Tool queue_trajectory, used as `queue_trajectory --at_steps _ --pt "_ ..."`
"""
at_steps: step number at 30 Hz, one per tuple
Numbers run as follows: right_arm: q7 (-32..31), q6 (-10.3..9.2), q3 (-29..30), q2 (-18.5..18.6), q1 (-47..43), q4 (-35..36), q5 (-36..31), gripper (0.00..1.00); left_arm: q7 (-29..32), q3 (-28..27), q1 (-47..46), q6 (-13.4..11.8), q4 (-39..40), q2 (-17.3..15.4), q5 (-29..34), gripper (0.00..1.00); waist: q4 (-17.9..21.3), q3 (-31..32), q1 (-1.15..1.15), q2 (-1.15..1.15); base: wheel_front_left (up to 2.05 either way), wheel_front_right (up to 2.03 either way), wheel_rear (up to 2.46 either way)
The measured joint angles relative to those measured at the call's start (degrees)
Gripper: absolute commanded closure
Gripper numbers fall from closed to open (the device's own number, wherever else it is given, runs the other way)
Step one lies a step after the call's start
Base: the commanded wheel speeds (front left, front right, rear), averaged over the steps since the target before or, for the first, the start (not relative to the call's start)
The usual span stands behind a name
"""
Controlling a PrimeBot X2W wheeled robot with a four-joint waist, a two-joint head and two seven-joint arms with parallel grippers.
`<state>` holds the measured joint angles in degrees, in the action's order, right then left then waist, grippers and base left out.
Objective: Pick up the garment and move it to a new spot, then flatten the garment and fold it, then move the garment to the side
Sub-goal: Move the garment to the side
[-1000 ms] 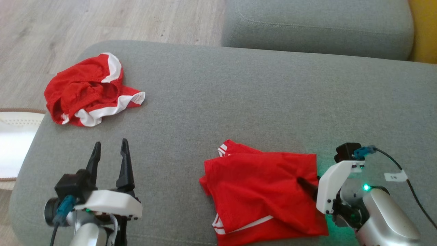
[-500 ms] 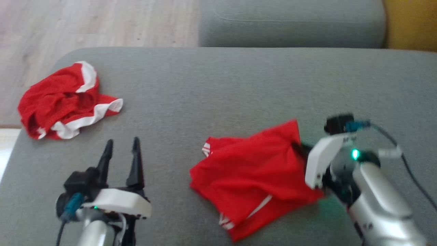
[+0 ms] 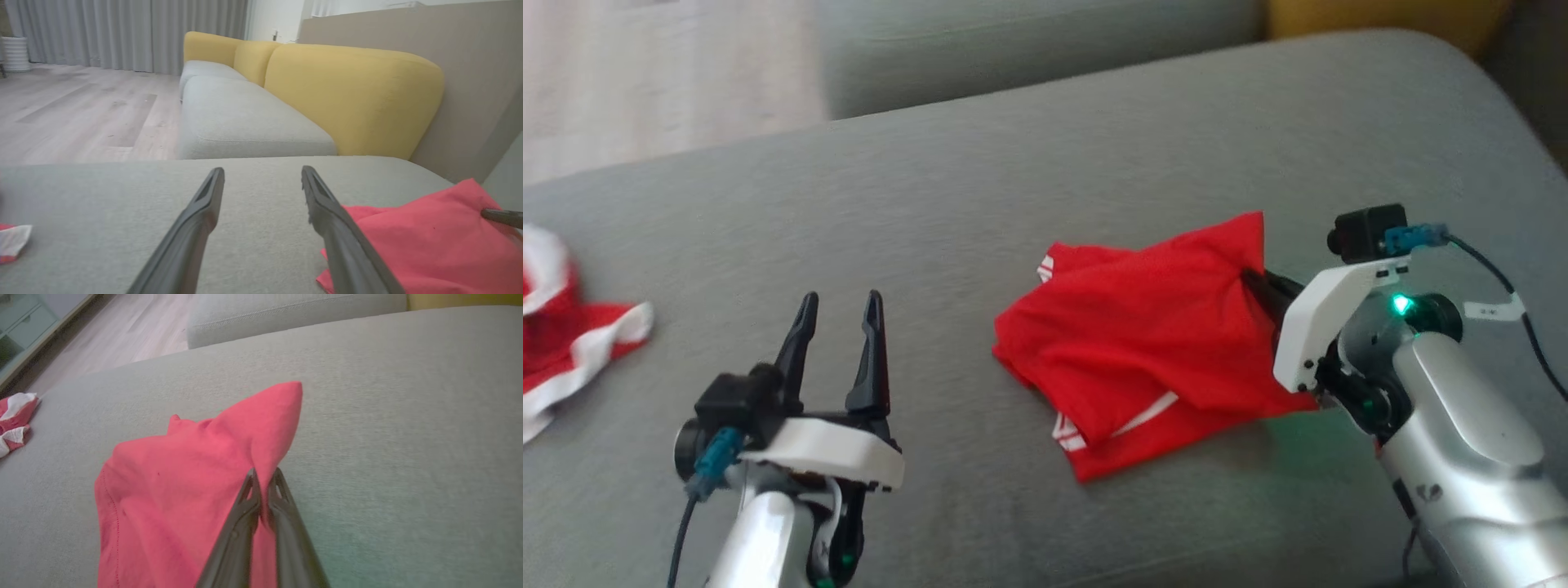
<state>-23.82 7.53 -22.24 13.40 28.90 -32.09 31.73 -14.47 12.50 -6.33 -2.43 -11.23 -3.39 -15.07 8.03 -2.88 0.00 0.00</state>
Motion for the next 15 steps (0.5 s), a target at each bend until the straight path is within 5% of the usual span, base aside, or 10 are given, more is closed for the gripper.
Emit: queue_trajectory --at_steps 9,15 --pt "3.12 0.00 -1.47 0.09 0.92 -0.19 0.56 1.00 -0.01 0.09 -2.46 0.90 -0.15 0.12 1.87 0.00 10.52 -2.35 0.00 0.00 0.00 0.00 0.00" --pt "6.12 0.00 -3.59 0.73 3.07 -0.54 1.59 1.00 -0.01 0.12 -4.14 0.92 -0.08 0.03 3.02 0.00 12.74 -5.99 0.00 0.00 0.00 0.00 0.00"
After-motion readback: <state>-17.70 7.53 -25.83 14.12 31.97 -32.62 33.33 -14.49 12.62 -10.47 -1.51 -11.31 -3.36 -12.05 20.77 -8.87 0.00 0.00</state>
